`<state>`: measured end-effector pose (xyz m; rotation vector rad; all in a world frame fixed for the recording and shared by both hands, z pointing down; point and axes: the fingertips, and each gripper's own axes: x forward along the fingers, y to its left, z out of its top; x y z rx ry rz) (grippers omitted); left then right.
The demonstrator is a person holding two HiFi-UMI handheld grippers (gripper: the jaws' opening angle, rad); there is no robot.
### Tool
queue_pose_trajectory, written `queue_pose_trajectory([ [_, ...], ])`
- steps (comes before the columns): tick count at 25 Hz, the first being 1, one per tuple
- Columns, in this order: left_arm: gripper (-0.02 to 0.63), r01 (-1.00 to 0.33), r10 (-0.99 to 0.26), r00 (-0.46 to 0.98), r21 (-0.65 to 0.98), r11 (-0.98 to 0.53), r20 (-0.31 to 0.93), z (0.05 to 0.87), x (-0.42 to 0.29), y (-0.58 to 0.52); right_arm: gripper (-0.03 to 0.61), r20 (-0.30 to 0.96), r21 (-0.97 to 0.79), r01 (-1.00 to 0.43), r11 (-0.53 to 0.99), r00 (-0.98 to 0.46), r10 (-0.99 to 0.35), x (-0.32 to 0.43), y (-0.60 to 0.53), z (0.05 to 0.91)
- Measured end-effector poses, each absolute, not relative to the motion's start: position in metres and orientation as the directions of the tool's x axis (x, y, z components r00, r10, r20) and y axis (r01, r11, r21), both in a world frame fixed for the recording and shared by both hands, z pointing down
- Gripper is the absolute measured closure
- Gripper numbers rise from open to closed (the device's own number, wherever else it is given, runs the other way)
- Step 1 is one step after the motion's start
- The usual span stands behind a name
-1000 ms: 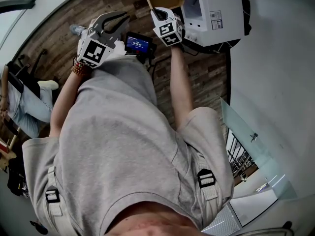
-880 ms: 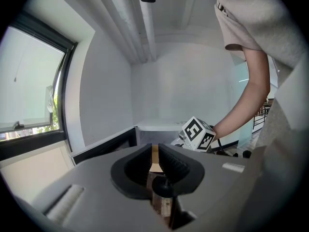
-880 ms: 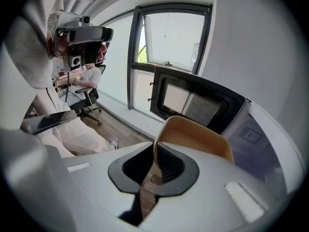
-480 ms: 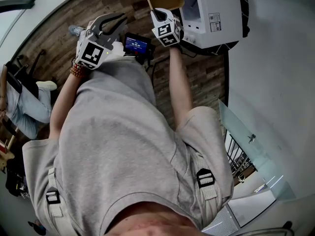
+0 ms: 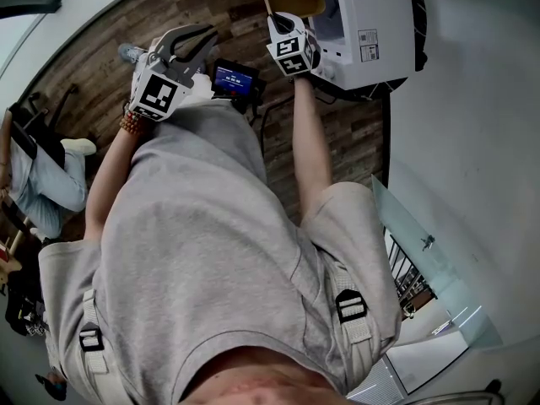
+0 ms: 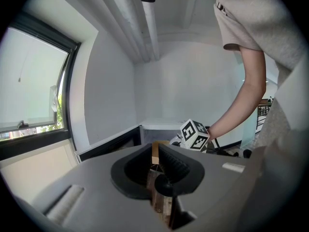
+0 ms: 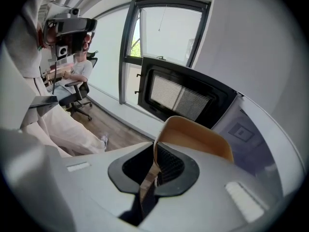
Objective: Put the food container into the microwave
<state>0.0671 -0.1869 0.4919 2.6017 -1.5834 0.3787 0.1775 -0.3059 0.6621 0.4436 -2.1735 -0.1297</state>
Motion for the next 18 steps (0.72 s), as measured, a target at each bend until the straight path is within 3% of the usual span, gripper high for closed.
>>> queue_pose_trajectory([
  [18, 0.571, -0.895, -0.874, 0.409, -0.071, -0.44, 0.263, 0.493, 0.062, -0.185, 0.54, 0.774, 0.302, -0.477, 0.826, -0.384, -0.504, 0.221, -0.379, 0.683],
])
